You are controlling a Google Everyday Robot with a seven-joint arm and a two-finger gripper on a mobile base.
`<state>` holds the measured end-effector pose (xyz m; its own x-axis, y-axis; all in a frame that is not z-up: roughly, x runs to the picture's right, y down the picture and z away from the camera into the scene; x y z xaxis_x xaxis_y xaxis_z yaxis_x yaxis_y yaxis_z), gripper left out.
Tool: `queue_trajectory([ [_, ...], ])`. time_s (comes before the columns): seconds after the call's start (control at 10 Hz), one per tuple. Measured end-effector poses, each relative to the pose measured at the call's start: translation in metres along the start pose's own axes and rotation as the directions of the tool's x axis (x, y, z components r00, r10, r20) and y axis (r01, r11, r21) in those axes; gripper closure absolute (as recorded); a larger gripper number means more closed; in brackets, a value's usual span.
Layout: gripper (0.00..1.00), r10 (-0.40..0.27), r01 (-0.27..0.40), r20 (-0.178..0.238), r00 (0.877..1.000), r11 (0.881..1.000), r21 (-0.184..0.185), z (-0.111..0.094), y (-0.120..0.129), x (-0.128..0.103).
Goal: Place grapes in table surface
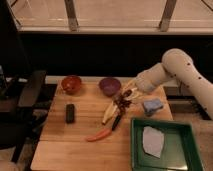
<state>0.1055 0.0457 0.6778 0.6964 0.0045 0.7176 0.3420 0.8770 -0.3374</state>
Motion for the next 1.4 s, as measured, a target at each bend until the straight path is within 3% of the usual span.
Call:
queue_trajectory([
  [0.1,1.0,0.006,-0.005,0.015,1.0,0.999,-0.042,0.013,0.01,-0.001],
  [0.2,1.0,0.028,-0.024,0.032,0.999,0.993,-0.113,0.031,0.033,-0.005],
  [0.4,1.0,0.062,-0.056,0.025,0.998,0.98,-0.19,0.048,0.069,-0.014],
  [0.7,0.98,0.145,-0.13,0.022,0.989,0.937,-0.323,0.07,0.12,-0.023],
  [0.8,0.9,0.179,-0.162,0.012,0.984,0.917,-0.364,0.076,0.133,-0.021],
  [0.9,0.82,0.203,-0.184,0.009,0.979,0.903,-0.389,0.081,0.141,-0.018],
  [1.4,0.8,0.204,-0.185,0.009,0.979,0.902,-0.39,0.081,0.14,-0.018],
])
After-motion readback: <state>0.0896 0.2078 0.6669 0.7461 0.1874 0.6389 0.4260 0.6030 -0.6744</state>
